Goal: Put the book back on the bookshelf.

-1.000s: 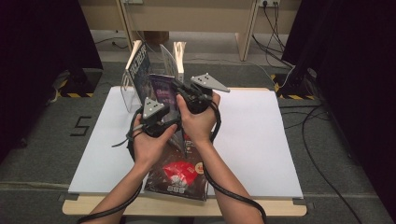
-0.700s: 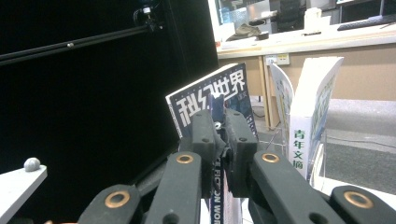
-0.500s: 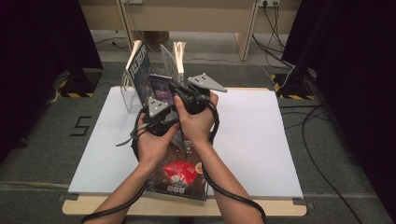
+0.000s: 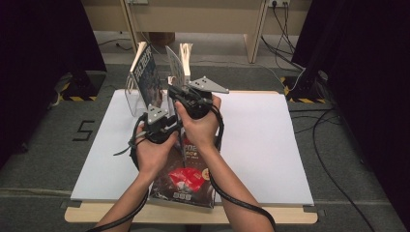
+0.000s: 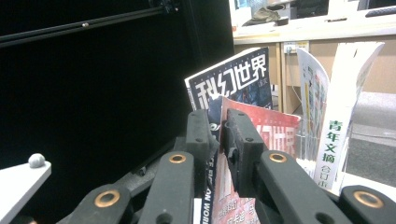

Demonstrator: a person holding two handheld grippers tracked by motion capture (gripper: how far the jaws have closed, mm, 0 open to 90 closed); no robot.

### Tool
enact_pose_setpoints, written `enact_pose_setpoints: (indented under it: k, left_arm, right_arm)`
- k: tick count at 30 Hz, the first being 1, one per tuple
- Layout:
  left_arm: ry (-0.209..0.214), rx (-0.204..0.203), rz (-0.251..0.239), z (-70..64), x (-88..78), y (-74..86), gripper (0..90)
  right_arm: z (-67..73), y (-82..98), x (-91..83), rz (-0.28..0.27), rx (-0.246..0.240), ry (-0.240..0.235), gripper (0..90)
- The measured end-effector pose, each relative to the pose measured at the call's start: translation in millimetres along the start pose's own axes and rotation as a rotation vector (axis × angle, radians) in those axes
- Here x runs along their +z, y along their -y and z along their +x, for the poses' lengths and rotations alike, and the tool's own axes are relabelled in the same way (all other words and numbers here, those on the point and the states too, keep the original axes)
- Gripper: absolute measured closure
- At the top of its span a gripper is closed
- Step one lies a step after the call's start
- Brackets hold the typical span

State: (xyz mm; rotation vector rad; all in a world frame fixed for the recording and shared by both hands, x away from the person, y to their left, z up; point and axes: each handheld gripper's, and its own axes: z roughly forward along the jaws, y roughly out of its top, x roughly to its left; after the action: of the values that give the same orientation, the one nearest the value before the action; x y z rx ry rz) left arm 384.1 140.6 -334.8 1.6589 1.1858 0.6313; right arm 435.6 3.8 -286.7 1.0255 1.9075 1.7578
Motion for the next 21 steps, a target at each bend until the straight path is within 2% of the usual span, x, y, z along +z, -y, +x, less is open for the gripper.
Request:
enact_pose_setpoints:
  k: [2,4,6,7,9,11,13,15,17,19,21]
  left_arm:
    - [-0.018,0.016,0.001,1.8,-2.5,0.0,70.4]
    - [-0.029,0.017,-0.003,3.7,-4.6,0.2,73.4]
    - [-0.044,0.015,-0.009,6.7,-7.5,0.8,77.1]
    - [-0.054,0.019,-0.007,10.1,-9.5,1.5,80.0]
    - [-0.046,-0.005,-0.006,16.6,-10.3,3.2,83.1]
    - [-0.063,0.008,-0.015,22.0,-11.4,5.0,83.8]
    - [-0.046,0.0,-0.024,26.8,-12.8,5.2,84.0]
    - [-0.047,-0.004,-0.034,30.7,-14.5,4.8,84.0]
    - [-0.043,-0.009,-0.049,35.0,-16.9,4.8,84.1]
    - [-0.042,-0.002,-0.064,38.5,-19.1,4.8,84.1]
    - [-0.023,-0.003,-0.063,42.4,-20.8,4.7,84.1]
  right_arm:
    - [0.8,-0.6,0.5,-0.004,-0.003,-0.004,79.1]
    - [2.3,-1.1,0.7,-0.002,0.003,-0.005,78.3]
    - [3.1,-1.8,1.6,-0.008,-0.012,-0.009,77.4]
    - [3.5,-2.0,1.7,-0.009,-0.008,-0.014,77.2]
    - [4.7,-4.4,1.2,-0.02,-0.019,-0.032,78.4]
    - [6.6,-6.6,1.1,-0.026,-0.024,-0.044,76.9]
    - [7.6,-7.8,-0.4,-0.029,-0.032,-0.053,75.5]
    - [6.9,-8.5,-4.1,-0.039,-0.03,-0.058,74.4]
    - [4.1,-8.9,-10.0,-0.054,-0.014,-0.055,72.8]
    - [-2.1,-9.0,-16.4,-0.072,-0.012,-0.044,71.8]
    - [-11.1,-8.1,-22.9,-0.079,-0.001,-0.033,70.9]
